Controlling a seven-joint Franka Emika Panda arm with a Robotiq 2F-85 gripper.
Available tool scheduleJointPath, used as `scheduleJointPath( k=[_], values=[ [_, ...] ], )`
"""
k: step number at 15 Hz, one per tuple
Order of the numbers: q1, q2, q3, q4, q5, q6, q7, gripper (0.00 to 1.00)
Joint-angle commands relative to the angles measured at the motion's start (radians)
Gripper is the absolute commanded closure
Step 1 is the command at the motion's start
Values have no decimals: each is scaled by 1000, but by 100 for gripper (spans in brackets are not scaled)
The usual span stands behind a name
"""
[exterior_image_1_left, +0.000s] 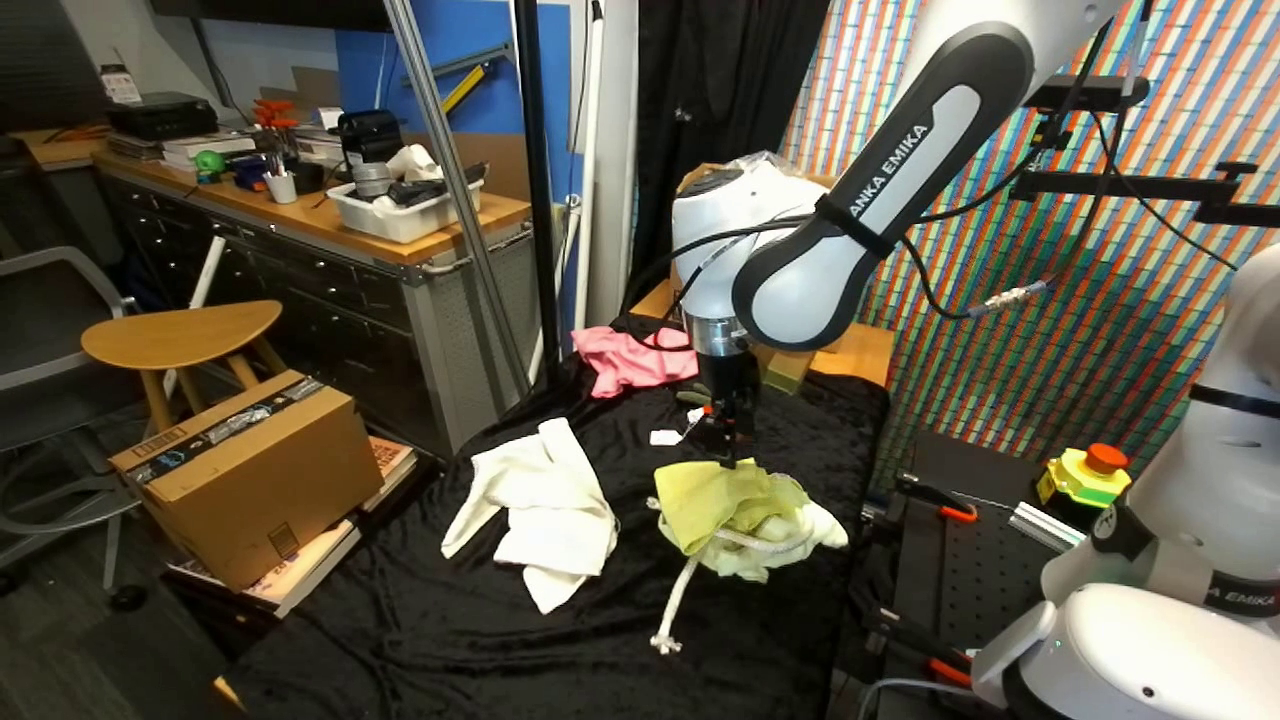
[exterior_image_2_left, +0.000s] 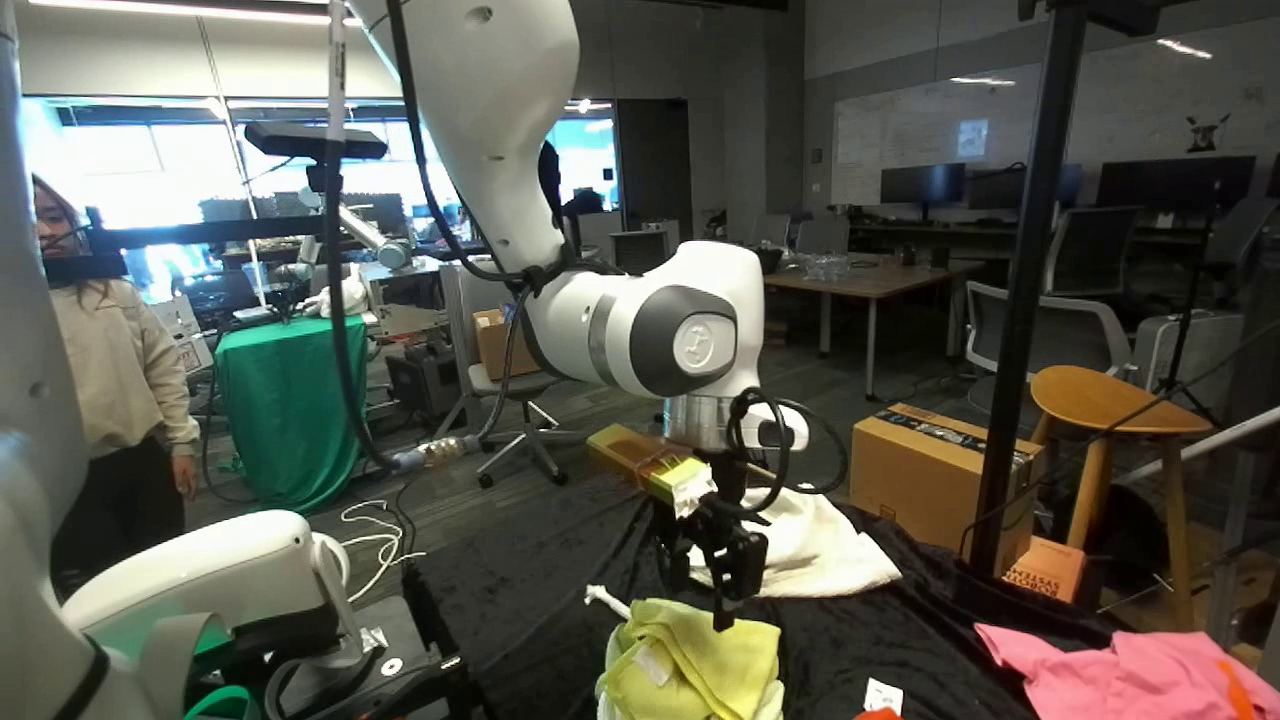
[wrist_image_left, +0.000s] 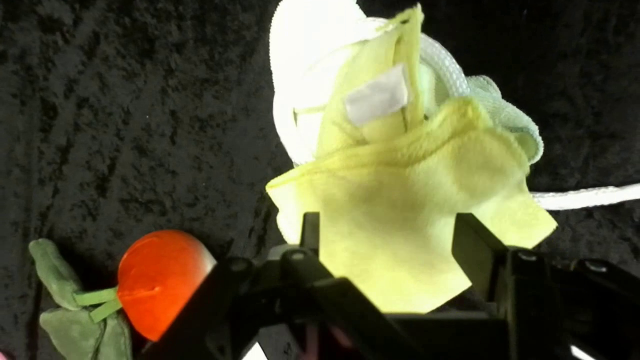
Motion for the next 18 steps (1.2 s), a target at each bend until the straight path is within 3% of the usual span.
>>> scheduleJointPath(
  k=[1, 8, 11, 18],
  values=[
    [6, -22, 4, 34, 31, -34, -20, 1],
    [4, 36, -14, 150, 36, 57, 47, 0],
    [-20, 105, -51, 269, 26, 78, 29, 0],
    [-122, 330, -106, 638, 73, -22, -68, 0]
  ],
)
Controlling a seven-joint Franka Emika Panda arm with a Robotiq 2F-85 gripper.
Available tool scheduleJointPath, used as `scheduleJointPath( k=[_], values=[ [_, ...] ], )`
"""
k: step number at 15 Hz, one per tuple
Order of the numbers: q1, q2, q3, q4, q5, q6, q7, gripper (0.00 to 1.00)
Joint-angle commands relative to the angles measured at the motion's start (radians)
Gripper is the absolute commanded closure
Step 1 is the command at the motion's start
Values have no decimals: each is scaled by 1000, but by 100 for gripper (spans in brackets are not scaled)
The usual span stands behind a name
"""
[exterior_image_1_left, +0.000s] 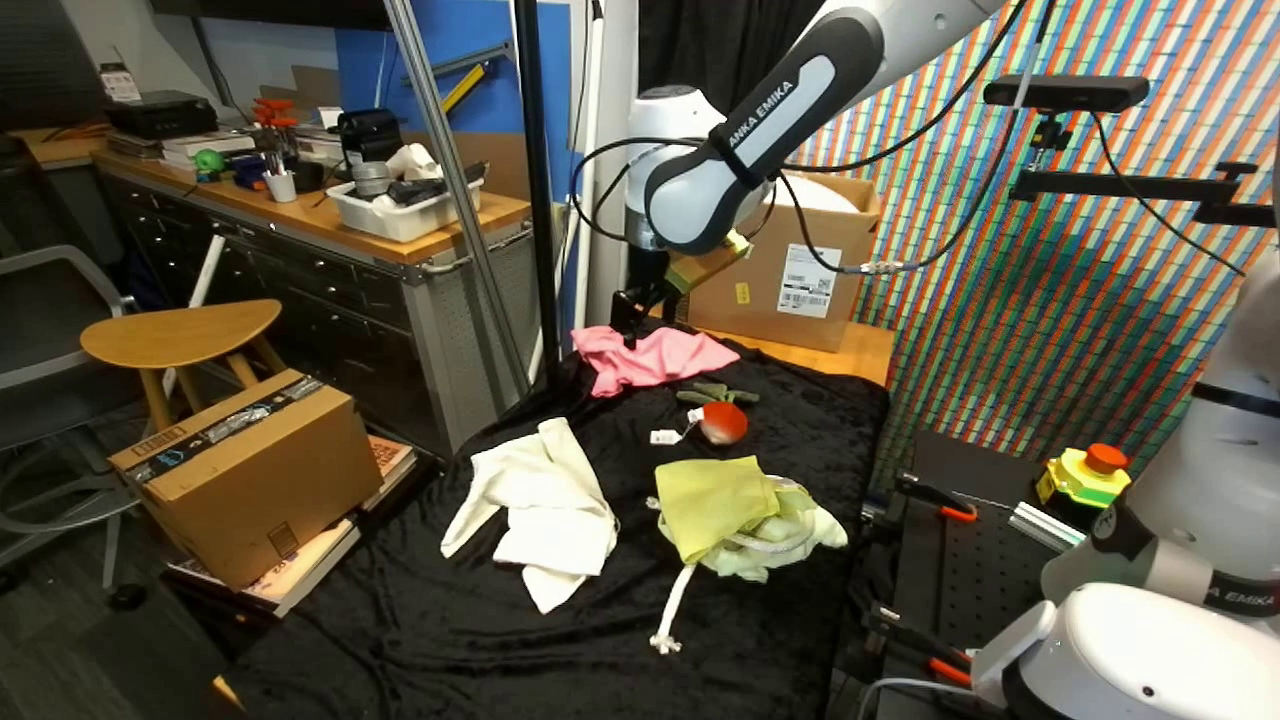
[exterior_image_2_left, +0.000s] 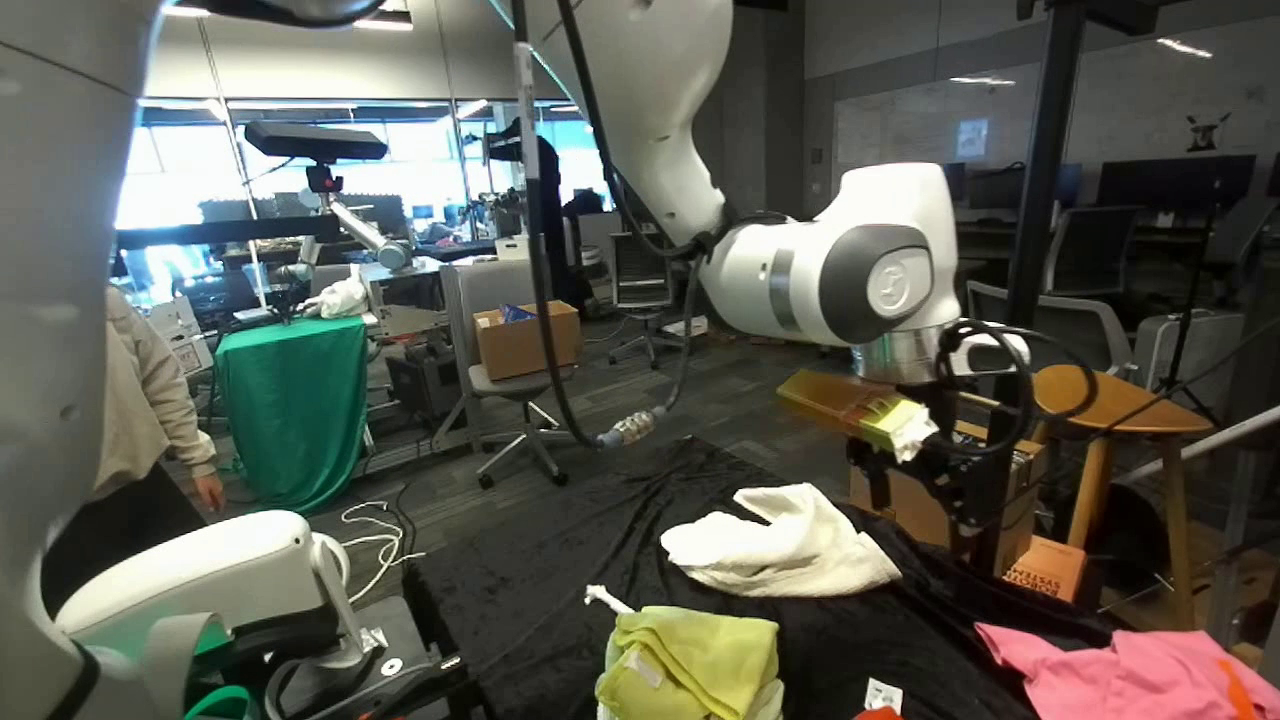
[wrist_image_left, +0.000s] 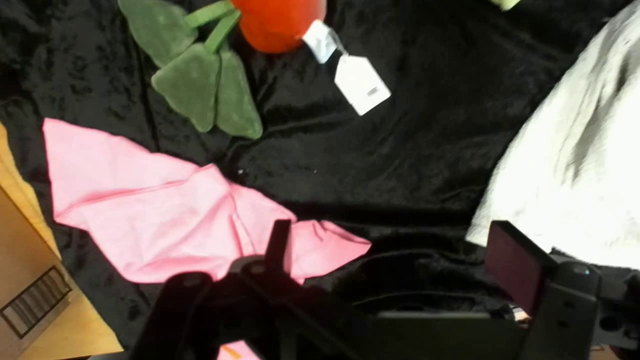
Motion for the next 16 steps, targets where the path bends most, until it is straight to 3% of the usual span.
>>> scheduleJointPath(
  k=[1, 10, 16],
  values=[
    [-53, 157, -6, 238, 60, -88, -72, 0],
    [-130, 492, 3, 650, 175, -292, -57, 0],
    [-181, 628, -2, 828, 226, -408, -38, 0]
  ],
)
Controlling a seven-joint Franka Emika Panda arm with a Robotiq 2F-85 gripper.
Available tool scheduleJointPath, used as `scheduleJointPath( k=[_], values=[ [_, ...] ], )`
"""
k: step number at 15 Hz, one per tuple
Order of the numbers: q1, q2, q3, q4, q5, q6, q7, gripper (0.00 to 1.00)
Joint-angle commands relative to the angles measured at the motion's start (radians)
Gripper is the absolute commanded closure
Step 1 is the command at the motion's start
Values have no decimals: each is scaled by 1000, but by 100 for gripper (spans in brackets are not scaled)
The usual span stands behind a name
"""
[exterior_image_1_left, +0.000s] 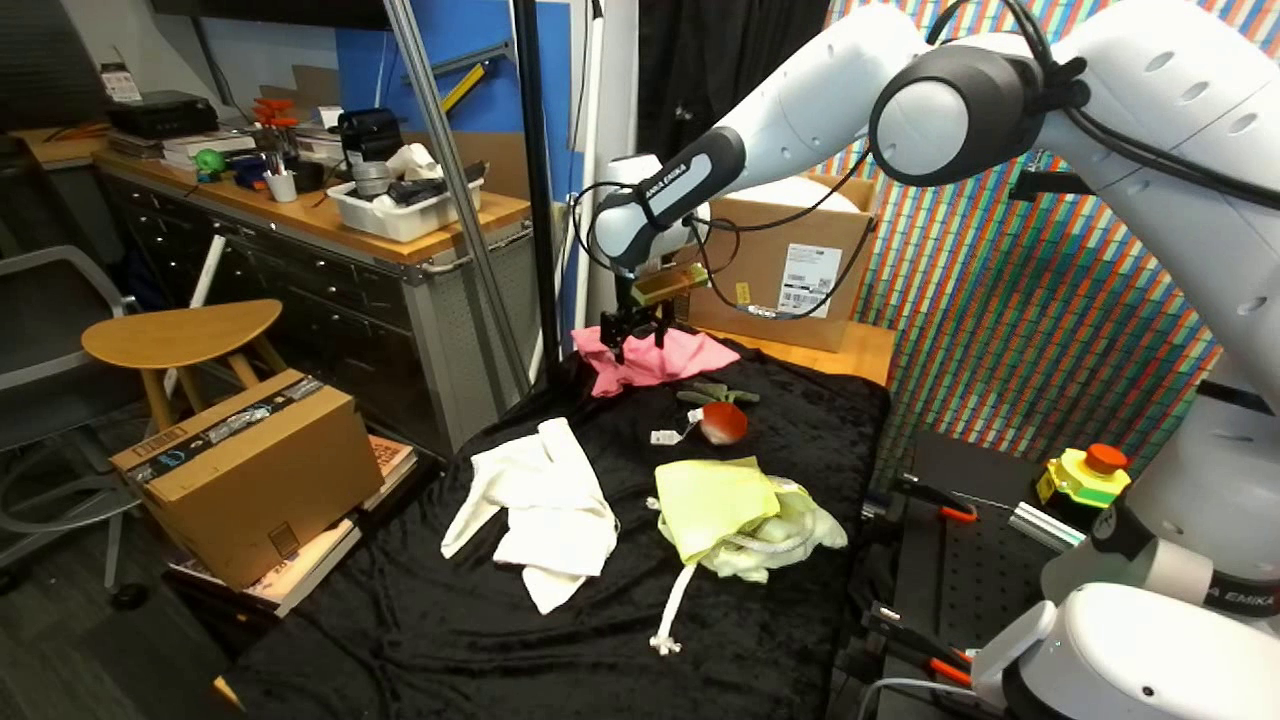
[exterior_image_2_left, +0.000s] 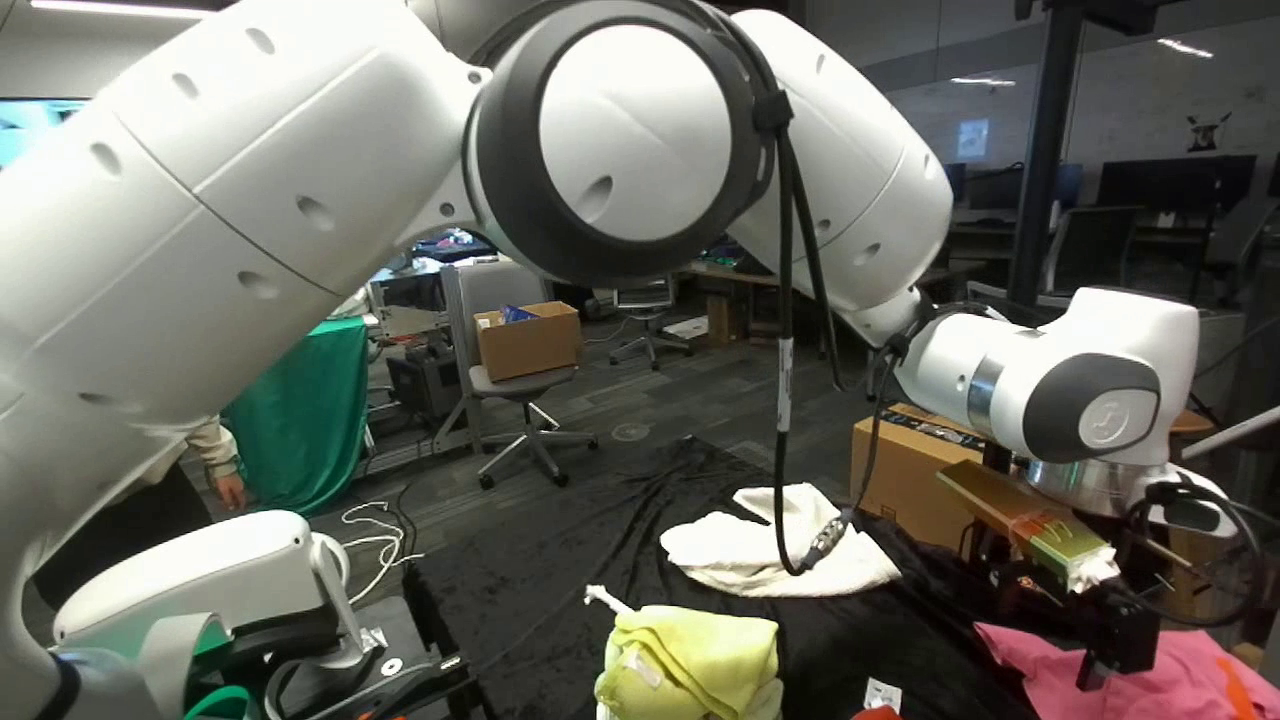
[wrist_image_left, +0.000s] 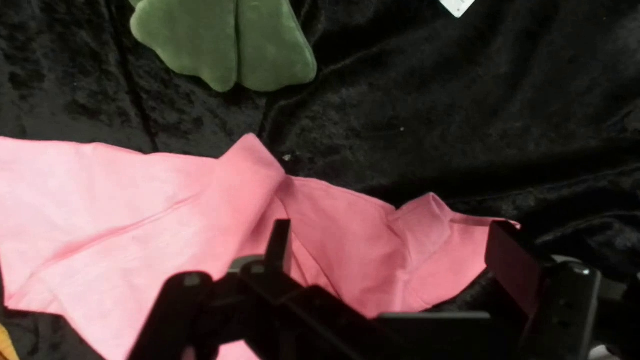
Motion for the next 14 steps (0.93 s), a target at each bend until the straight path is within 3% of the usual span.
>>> scheduleJointPath(
  k=[1, 14],
  values=[
    [-35, 96, 0, 159, 38, -88, 16, 0],
    [-121, 224, -1, 318, 75, -177, 61, 0]
  ],
)
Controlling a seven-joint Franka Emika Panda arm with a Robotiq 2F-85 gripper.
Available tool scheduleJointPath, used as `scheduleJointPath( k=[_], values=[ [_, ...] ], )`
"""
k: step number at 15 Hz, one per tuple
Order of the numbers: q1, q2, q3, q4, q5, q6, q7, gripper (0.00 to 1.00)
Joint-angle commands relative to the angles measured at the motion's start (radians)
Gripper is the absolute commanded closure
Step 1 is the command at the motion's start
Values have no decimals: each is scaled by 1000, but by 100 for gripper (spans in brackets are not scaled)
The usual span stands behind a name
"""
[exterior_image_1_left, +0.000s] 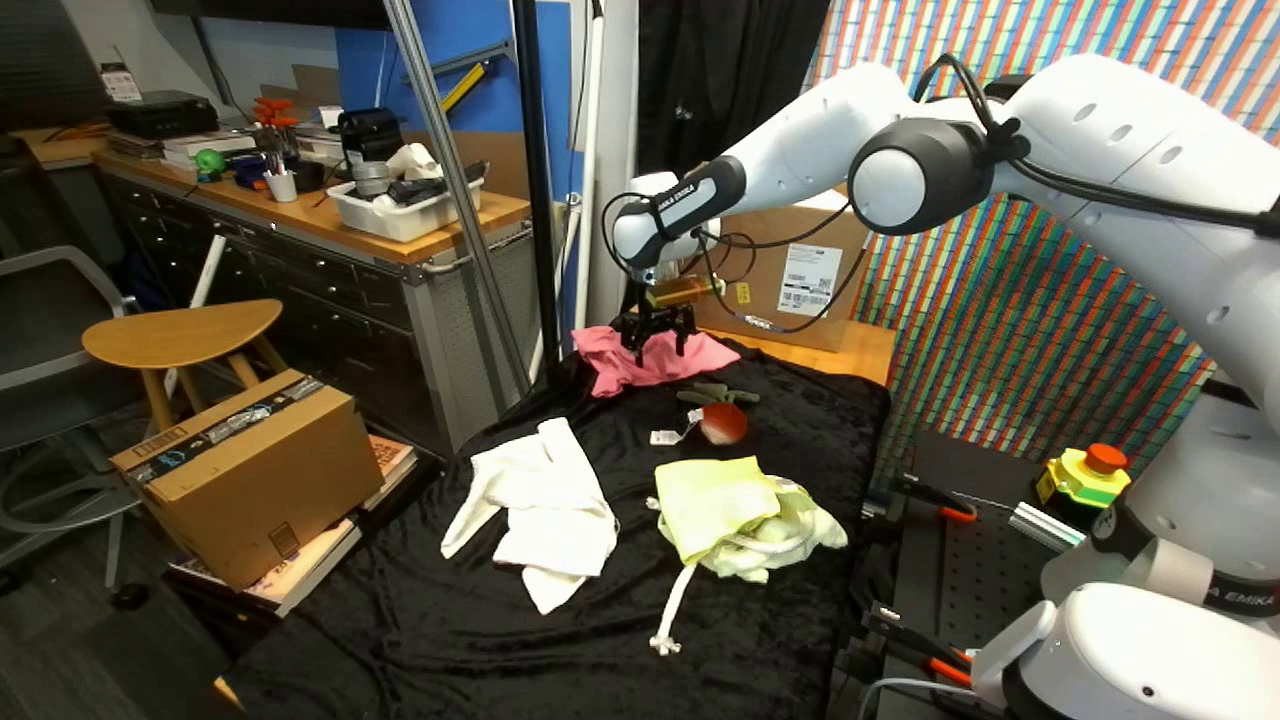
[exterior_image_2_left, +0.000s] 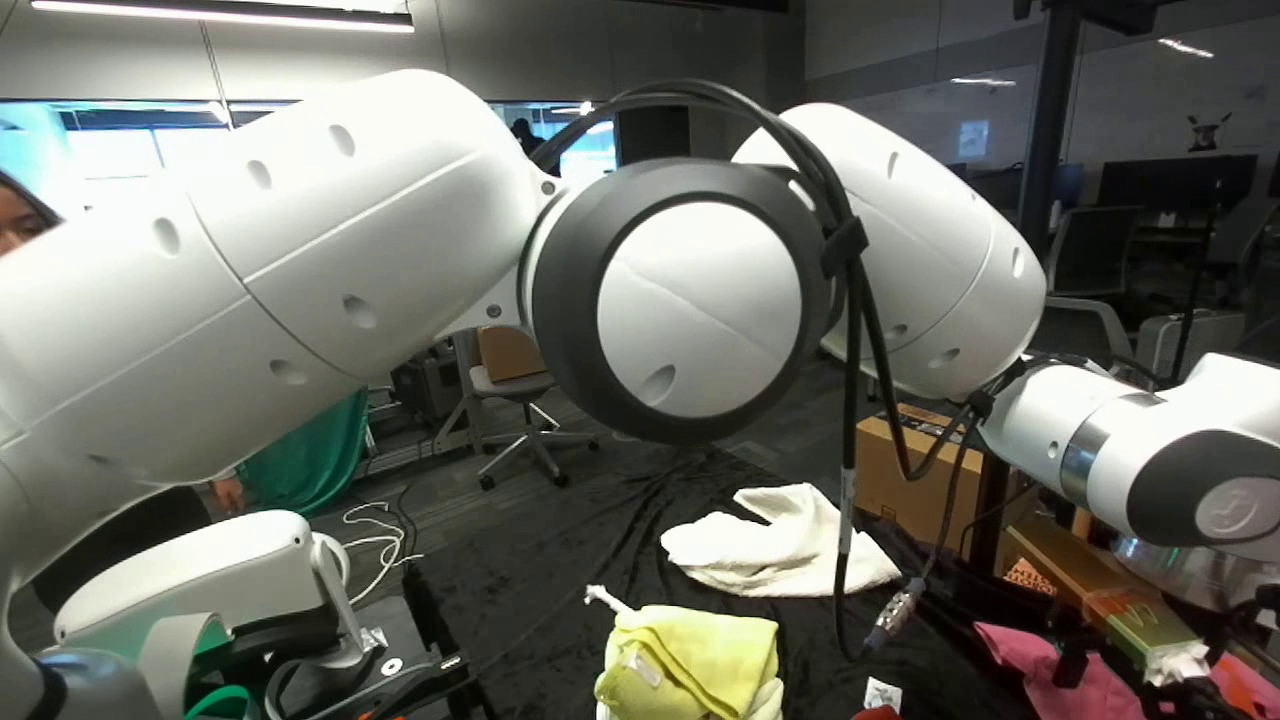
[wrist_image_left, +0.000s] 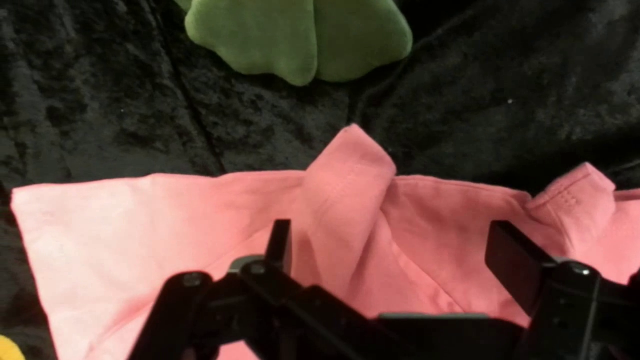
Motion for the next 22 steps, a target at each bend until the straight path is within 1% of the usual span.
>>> scheduleJointPath(
  k=[1, 8, 14, 15, 17, 18, 19, 21, 22],
  values=[
    [-25, 53, 0, 89, 37, -39, 18, 0],
    [-51, 60, 2, 106, 64, -32, 29, 0],
    [-60, 62, 14, 105, 56, -27, 47, 0],
    [-61, 62, 14, 105, 57, -27, 50, 21],
    [-62, 62, 16, 104, 57, -25, 53, 34],
    [-63, 61, 16, 102, 59, -24, 54, 42],
    [-64, 60, 17, 101, 59, -23, 56, 51],
    [-66, 58, 18, 97, 60, -21, 59, 65],
    [-67, 57, 18, 95, 60, -19, 61, 73]
  ],
)
